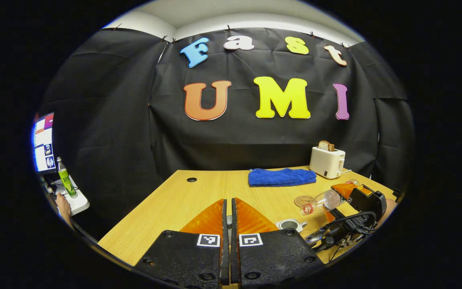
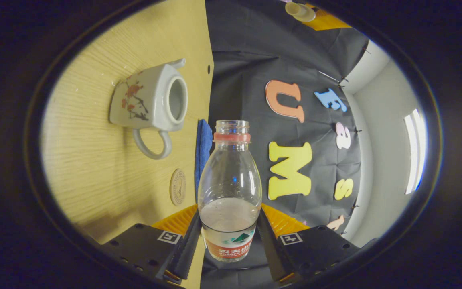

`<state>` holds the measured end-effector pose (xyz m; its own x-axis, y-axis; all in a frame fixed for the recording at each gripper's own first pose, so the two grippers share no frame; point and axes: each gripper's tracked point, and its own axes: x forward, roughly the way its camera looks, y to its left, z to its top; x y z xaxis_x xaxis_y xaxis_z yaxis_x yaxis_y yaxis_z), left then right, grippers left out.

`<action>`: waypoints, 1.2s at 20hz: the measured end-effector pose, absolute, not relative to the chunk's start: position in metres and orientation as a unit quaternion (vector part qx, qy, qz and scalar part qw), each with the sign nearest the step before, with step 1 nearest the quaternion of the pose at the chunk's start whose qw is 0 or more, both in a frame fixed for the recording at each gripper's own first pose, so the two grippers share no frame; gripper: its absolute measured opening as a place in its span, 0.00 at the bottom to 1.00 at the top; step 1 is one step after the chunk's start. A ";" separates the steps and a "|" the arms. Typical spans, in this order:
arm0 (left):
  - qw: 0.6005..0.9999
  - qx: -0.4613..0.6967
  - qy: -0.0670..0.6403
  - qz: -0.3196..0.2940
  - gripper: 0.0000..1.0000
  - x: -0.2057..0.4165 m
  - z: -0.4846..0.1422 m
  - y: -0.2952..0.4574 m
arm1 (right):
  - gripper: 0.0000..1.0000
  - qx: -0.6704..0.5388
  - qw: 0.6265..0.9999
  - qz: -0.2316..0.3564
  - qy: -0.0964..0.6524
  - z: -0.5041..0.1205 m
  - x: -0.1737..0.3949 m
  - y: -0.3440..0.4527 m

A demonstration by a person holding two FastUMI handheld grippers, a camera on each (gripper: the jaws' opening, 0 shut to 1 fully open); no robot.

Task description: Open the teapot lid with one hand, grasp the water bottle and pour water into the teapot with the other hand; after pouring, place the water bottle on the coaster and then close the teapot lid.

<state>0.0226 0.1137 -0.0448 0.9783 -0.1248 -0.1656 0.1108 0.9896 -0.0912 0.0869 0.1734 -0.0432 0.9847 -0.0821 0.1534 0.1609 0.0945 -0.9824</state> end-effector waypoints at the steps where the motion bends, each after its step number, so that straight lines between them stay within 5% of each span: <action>1: 0.994 -0.041 0.086 -0.061 0.04 0.023 -0.045 0.113 | 0.74 -0.679 0.728 -0.084 -0.033 -0.042 0.087 0.175; 24: 0.992 -0.023 0.095 -0.074 0.04 0.023 -0.051 0.103 | 0.75 -0.774 0.615 -0.114 -0.101 -0.013 0.071 0.187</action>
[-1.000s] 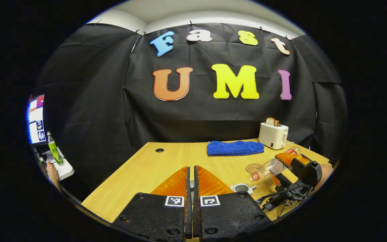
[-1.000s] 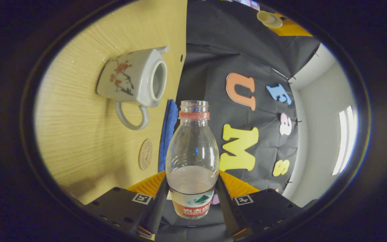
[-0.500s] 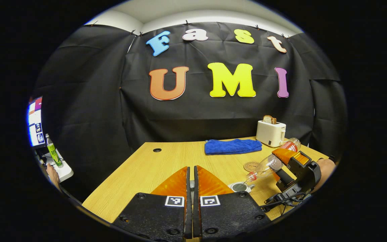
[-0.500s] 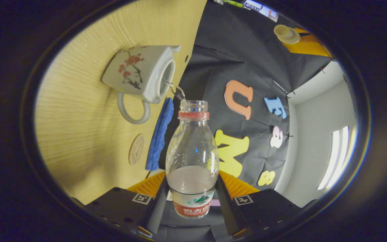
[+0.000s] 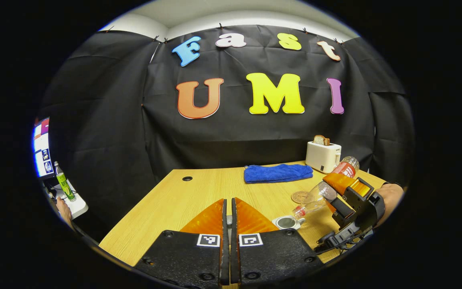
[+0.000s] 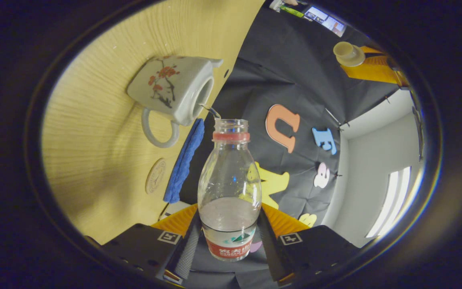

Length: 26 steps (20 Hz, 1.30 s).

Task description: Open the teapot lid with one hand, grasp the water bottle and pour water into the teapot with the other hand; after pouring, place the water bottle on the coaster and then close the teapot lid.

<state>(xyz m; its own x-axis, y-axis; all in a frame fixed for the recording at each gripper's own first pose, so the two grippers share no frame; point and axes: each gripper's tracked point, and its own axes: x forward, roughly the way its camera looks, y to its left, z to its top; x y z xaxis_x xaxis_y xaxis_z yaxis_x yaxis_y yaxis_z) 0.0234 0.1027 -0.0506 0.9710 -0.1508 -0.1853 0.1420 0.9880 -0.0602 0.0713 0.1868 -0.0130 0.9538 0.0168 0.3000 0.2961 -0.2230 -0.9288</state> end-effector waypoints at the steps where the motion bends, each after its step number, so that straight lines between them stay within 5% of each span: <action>1: 0.992 -0.023 0.095 -0.075 0.04 0.023 -0.051 0.103 | 0.74 -0.776 0.611 -0.117 -0.102 -0.008 0.072 0.188; 26: 0.993 -0.025 0.093 -0.070 0.04 0.023 -0.050 0.107 | 0.74 -0.825 0.518 -0.155 -0.164 0.033 0.056 0.205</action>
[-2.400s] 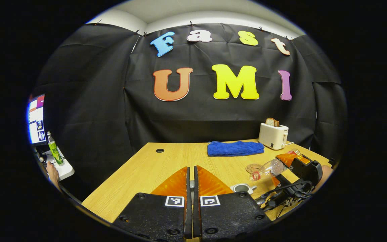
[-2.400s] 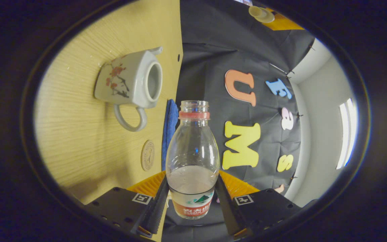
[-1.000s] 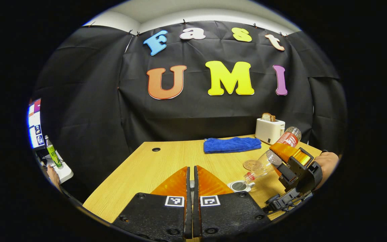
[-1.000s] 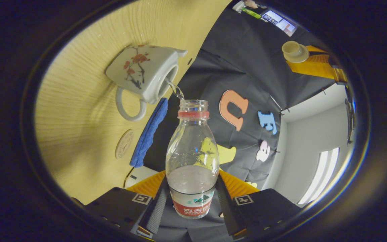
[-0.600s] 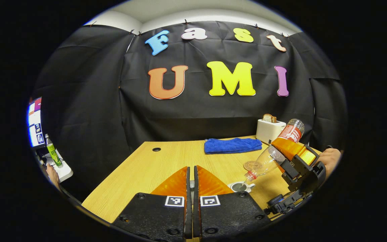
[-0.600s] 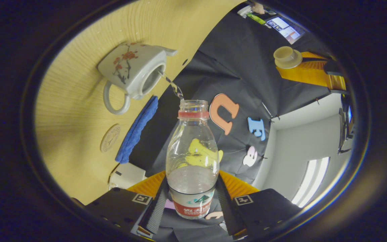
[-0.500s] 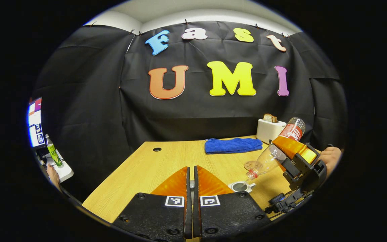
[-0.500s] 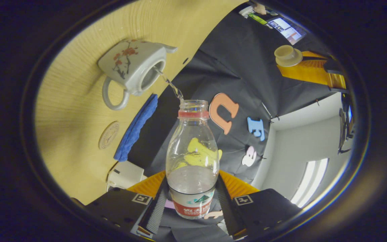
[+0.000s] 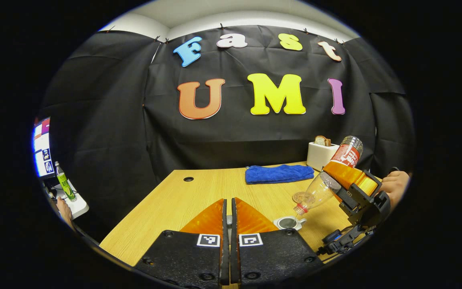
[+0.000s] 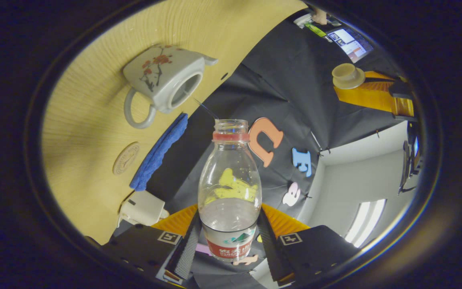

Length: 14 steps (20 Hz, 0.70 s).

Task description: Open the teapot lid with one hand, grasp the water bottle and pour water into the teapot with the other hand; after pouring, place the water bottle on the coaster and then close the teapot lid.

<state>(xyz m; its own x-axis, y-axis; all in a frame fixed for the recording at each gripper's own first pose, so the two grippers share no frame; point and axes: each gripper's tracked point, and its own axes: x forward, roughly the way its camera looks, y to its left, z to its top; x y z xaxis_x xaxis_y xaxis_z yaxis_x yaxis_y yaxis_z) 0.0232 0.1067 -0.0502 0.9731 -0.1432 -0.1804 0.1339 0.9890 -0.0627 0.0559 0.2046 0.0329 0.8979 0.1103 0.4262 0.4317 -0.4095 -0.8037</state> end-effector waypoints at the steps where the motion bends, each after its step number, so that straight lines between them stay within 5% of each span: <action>1: 0.993 -0.024 0.093 -0.070 0.04 0.023 -0.050 0.105 | 0.75 -0.825 0.519 -0.154 -0.165 0.033 0.056 0.205; 14: 0.994 -0.011 0.093 -0.053 0.04 0.027 -0.051 0.110 | 0.75 -0.806 0.546 -0.151 -0.172 0.033 0.055 0.207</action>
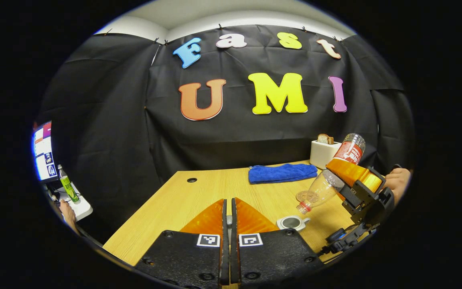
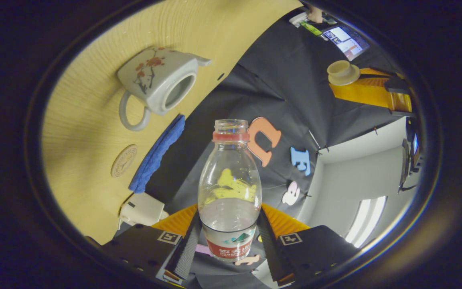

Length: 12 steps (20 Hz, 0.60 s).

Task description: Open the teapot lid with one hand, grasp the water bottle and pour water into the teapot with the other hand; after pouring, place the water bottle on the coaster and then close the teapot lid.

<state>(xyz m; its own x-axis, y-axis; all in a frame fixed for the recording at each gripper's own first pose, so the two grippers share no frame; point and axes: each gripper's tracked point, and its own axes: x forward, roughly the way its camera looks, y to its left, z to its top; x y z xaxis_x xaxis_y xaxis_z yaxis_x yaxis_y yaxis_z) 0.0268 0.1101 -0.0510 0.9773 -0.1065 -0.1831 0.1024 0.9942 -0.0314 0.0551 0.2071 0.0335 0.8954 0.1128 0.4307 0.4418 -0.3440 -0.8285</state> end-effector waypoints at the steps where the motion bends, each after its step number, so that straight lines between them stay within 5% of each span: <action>1: 0.994 -0.008 0.096 -0.047 0.03 0.027 -0.054 0.110 | 0.74 -0.796 0.562 -0.143 -0.173 0.031 0.055 0.206; 12: 0.998 -0.010 0.060 -0.031 0.04 0.020 -0.028 0.100 | 0.74 -0.620 0.753 -0.110 -0.192 0.023 0.019 0.165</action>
